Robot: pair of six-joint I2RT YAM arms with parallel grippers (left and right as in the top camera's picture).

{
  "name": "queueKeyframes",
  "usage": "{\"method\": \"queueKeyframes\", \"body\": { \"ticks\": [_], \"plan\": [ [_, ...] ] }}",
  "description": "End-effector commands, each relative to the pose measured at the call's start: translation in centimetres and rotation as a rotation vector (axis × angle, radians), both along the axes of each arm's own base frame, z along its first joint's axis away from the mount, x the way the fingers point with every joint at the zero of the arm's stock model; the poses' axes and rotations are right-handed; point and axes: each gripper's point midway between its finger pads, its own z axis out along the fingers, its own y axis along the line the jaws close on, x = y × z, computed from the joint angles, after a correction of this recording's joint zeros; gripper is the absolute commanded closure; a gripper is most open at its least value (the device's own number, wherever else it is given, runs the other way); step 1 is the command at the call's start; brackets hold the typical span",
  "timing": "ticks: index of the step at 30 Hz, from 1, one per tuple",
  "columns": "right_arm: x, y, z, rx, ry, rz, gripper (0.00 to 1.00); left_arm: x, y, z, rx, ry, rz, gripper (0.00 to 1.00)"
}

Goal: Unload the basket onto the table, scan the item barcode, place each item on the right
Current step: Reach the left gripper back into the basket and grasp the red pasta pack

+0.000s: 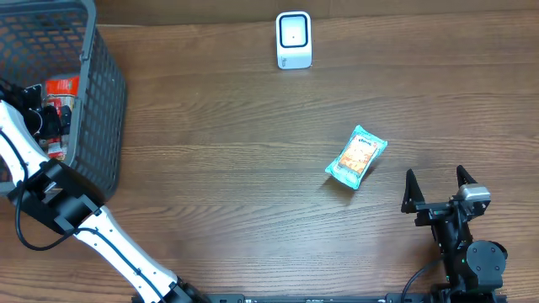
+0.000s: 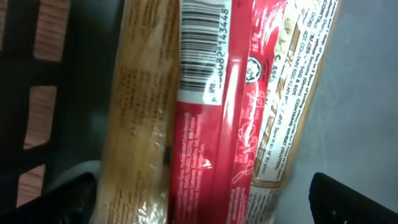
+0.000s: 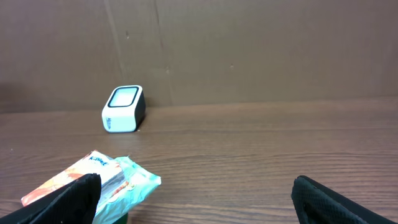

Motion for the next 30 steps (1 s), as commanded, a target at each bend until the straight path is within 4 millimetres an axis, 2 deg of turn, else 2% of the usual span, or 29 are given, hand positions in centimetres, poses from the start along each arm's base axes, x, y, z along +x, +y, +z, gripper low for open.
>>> {"method": "queueKeyframes", "body": {
  "ticks": [1,4,5,8,9,15,20,25,30],
  "plan": [
    [0.0,0.2,-0.3,-0.001,-0.001,0.010,0.00,0.0,-0.5,-3.2,-0.039,0.034,-0.028,0.00],
    [0.0,0.2,-0.3,-0.001,-0.001,0.010,0.00,-0.1,-0.7,-4.1,-0.051,0.045,-0.030,0.01],
    [0.0,0.2,-0.3,-0.001,-0.001,0.010,0.00,0.0,-0.8,-4.3,-0.054,0.048,-0.032,0.05],
    [0.0,0.2,-0.3,-0.001,-0.001,0.010,0.00,0.2,-1.3,-4.3,-0.060,0.049,-0.040,0.32],
    [0.0,0.2,-0.3,-0.001,-0.001,0.010,0.00,0.3,-1.4,-4.3,-0.060,0.049,-0.042,0.33],
    [0.0,0.2,-0.3,-0.001,-0.001,0.010,0.00,0.7,-2.5,-4.4,-0.085,0.058,-0.015,0.22],
    [0.0,0.2,-0.3,-0.001,-0.001,0.010,0.00,2.2,-4.3,-4.3,-0.090,0.058,-0.024,0.14],
    [0.0,0.2,-0.3,-0.001,-0.001,0.010,0.00,2.9,-5.3,-4.4,-0.019,0.110,-0.054,0.02],
    [0.0,0.2,-0.3,-0.001,-0.001,0.010,0.00,3.3,-5.9,-4.4,-0.025,0.108,-0.067,0.00]
  ]
}}
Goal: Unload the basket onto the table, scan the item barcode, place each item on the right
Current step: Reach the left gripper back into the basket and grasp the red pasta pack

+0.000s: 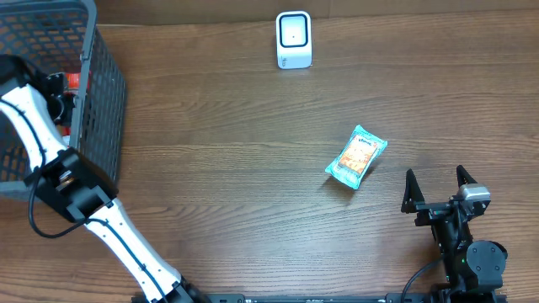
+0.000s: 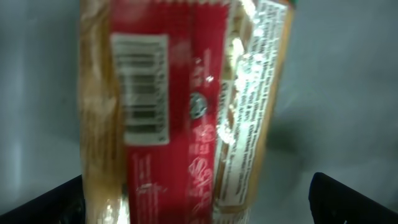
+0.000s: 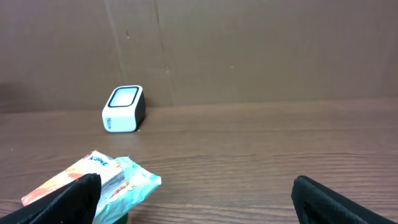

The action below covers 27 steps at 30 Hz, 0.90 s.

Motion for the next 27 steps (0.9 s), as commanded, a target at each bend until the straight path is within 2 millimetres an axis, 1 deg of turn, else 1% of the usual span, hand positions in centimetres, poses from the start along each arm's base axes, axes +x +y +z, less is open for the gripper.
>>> {"method": "queueKeyframes", "body": {
  "ticks": [1,3,5,6,10,12,14,16,17,18,19,21,23,25,26,27],
  "plan": [
    [0.0,0.2,-0.3,-0.001,0.000,0.010,0.00,0.3,-1.7,-4.2,-0.080,0.041,-0.015,0.00],
    [0.0,0.2,-0.3,-0.001,0.000,0.010,0.00,0.3,-1.7,-4.2,-0.087,0.036,-0.030,0.00],
    [0.0,0.2,-0.3,-0.001,0.000,0.010,0.00,0.2,-1.6,-4.2,-0.084,0.038,-0.037,0.05],
    [0.0,0.2,-0.3,-0.001,0.000,0.010,0.00,0.1,-1.5,-4.3,-0.085,0.039,-0.034,0.06],
    [0.0,0.2,-0.3,-0.001,0.000,0.010,0.00,-0.2,-1.3,-4.8,-0.090,0.046,-0.028,0.06],
    [0.0,0.2,-0.3,-0.001,0.000,0.010,0.00,-0.6,-1.2,-5.5,-0.090,0.064,-0.023,0.06],
    [0.0,0.2,-0.3,-0.001,0.000,0.010,0.00,-1.4,-0.9,-6.6,-0.081,0.098,-0.014,0.01],
    [0.0,0.2,-0.3,-0.001,0.000,0.010,0.00,-2.2,-0.7,-7.7,-0.071,0.132,-0.006,0.00],
    [0.0,0.2,-0.3,-0.001,0.000,0.010,0.00,-2.6,-0.7,-8.2,-0.066,0.149,-0.003,0.00],
    [0.0,0.2,-0.3,-0.001,0.000,0.010,0.00,-2.9,-0.7,-8.7,-0.071,0.158,-0.001,0.03],
    [0.0,0.2,-0.3,-0.001,0.000,0.010,0.00,-3.1,-0.8,-9.1,-0.075,0.164,0.000,0.07],
    [0.0,0.2,-0.3,-0.001,0.000,0.010,0.00,-3.3,-1.0,-9.6,-0.085,0.170,0.000,0.25],
    [0.0,0.2,-0.3,-0.001,0.000,0.010,0.00,-3.4,-1.0,-9.7,-0.086,0.171,0.000,0.54],
    [0.0,0.2,-0.3,-0.001,0.000,0.010,0.00,-3.3,-1.0,-9.6,-0.083,0.168,0.000,0.72],
    [0.0,0.2,-0.3,-0.001,0.000,0.010,0.00,-3.1,-0.9,-9.4,-0.079,0.163,-0.001,0.79],
    [0.0,0.2,-0.3,-0.001,0.000,0.010,0.00,-2.9,-0.8,-8.9,-0.074,0.155,0.001,0.83]
  ]
}}
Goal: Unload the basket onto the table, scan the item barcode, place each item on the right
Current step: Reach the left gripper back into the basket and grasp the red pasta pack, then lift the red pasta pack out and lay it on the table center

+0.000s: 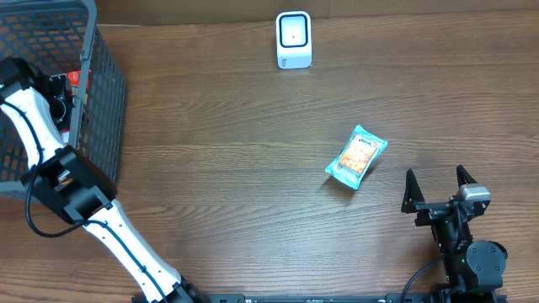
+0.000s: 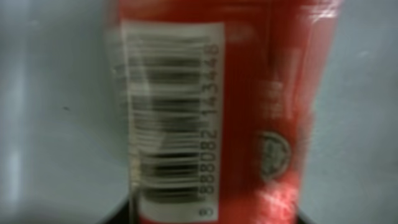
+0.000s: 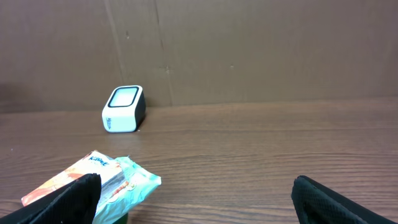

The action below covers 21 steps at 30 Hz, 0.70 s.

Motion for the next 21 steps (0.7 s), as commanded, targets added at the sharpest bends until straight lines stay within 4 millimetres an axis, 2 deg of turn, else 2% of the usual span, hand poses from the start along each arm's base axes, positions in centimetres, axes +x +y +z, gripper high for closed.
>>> {"method": "queueKeyframes", "body": {
  "ticks": [1,4,8,12,16,21],
  "plan": [
    [0.0,0.2,-0.3,-0.001,-0.001,0.010,0.00,-2.7,-1.5,-7.2,-0.087,0.165,-0.003,0.85],
    [0.0,0.2,-0.3,-0.001,-0.001,0.010,0.00,-1.8,-0.9,-4.4,-0.062,0.120,0.031,0.94],
    [0.0,0.2,-0.3,-0.001,-0.001,0.010,0.00,0.1,0.1,2.6,-0.001,-0.011,0.099,0.96],
    [0.0,0.2,-0.3,-0.001,-0.001,0.010,0.00,1.3,0.4,10.3,0.075,-0.154,0.134,0.96],
    [0.0,0.2,-0.3,-0.001,-0.001,0.010,0.00,1.2,-0.1,18.5,0.152,-0.304,0.165,0.96],
    [0.0,0.2,-0.3,-0.001,-0.001,0.010,0.00,-0.3,-1.2,27.6,0.217,-0.483,0.219,0.96]
  ]
}}
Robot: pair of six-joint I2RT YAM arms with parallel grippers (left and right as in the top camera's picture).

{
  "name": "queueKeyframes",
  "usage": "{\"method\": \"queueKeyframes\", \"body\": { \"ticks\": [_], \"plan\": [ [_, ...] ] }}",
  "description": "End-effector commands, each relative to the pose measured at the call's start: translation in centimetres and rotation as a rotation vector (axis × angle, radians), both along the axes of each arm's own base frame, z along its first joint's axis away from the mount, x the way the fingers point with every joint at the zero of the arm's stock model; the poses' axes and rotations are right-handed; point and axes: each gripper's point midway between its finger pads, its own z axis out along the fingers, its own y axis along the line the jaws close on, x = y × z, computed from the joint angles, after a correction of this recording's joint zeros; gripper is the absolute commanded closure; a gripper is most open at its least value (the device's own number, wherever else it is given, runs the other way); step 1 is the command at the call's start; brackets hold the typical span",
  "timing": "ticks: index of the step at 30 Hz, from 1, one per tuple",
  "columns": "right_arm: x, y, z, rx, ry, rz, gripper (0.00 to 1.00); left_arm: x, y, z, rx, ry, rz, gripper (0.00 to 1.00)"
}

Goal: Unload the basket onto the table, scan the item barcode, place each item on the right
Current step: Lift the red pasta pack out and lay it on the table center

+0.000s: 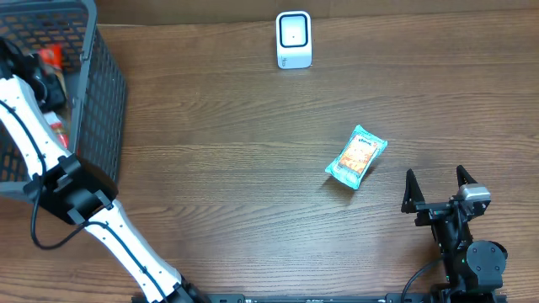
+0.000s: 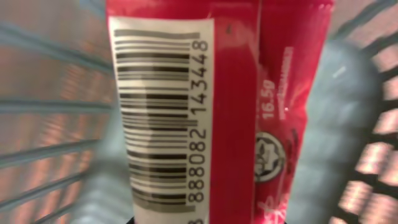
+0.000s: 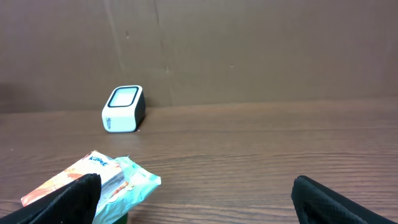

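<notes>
A red snack packet with a white barcode label fills the left wrist view, and my left gripper is shut on its lower end. Overhead, that gripper is inside the grey wire basket at the far left, with the red packet showing beside it. The white scanner stands at the far edge of the table, its window facing up. My right gripper rests open near the front right, holding nothing. In its own view the scanner is ahead on the left.
A teal snack packet lies on the wooden table just ahead and left of the right gripper, also visible as the teal packet. More red packets lie in the basket. A brown wall backs the table.
The red packet stays in the left gripper but now has the basket's mesh walls behind it instead of the grey floor. Overhead, the gripper sits farther back in the basket. The right arm has not moved.
First my left gripper hung open over the red packet lying among other packets in the basket. Then its fingers were either side of it, close above. Then it was shut on the packet low in the basket. Now it holds the packet before the mesh walls.
</notes>
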Motion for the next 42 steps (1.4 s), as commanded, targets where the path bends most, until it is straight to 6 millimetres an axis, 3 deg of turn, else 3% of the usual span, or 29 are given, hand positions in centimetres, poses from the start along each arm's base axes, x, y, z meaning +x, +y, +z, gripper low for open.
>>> {"method": "queueKeyframes", "body": {
  "ticks": [1,6,9,11,15,18,19,21,30,37,39,42],
  "plan": [
    [0.0,0.2,-0.3,-0.001,0.000,0.010,0.00,-1.7,-1.7,17.7,0.175,-0.333,0.071,0.96],
    [0.0,0.2,-0.3,-0.001,0.000,0.010,0.00,-4.1,-4.6,25.4,0.186,-0.508,0.087,0.96],
    [0.0,0.2,-0.3,-0.001,-0.001,0.010,0.00,-6.3,-8.2,31.0,0.152,-0.658,0.058,0.96],
    [0.0,0.2,-0.3,-0.001,0.000,0.010,0.00,-7.4,-10.3,33.2,0.122,-0.718,0.017,0.96],
    [0.0,0.2,-0.3,-0.001,0.000,0.010,0.00,-9.5,-15.0,35.3,0.068,-0.754,-0.048,0.96],
    [0.0,0.2,-0.3,-0.001,-0.001,0.010,0.00,-10.4,-18.9,34.9,0.015,-0.717,-0.107,0.96],
    [0.0,0.2,-0.3,-0.001,-0.001,0.010,0.00,-10.5,-21.5,33.8,-0.035,-0.667,-0.154,0.96],
    [0.0,0.2,-0.3,-0.001,-0.001,0.010,0.00,-10.5,-24.2,32.0,-0.090,-0.589,-0.201,0.96],
    [0.0,0.2,-0.3,-0.001,-0.001,0.010,0.00,-8.5,-34.0,22.6,-0.188,-0.222,-0.375,0.96],
    [0.0,0.2,-0.3,-0.001,0.000,0.010,0.00,-7.5,-40.7,13.1,-0.212,0.032,-0.361,0.96],
    [0.0,0.2,-0.3,-0.001,-0.001,0.010,0.00,-7.4,-44.0,8.9,-0.233,0.094,-0.373,0.96],
    [0.0,0.2,-0.3,-0.001,0.000,0.010,0.00,-7.5,-47.1,4.7,-0.236,0.130,-0.413,0.96]
  ]
}}
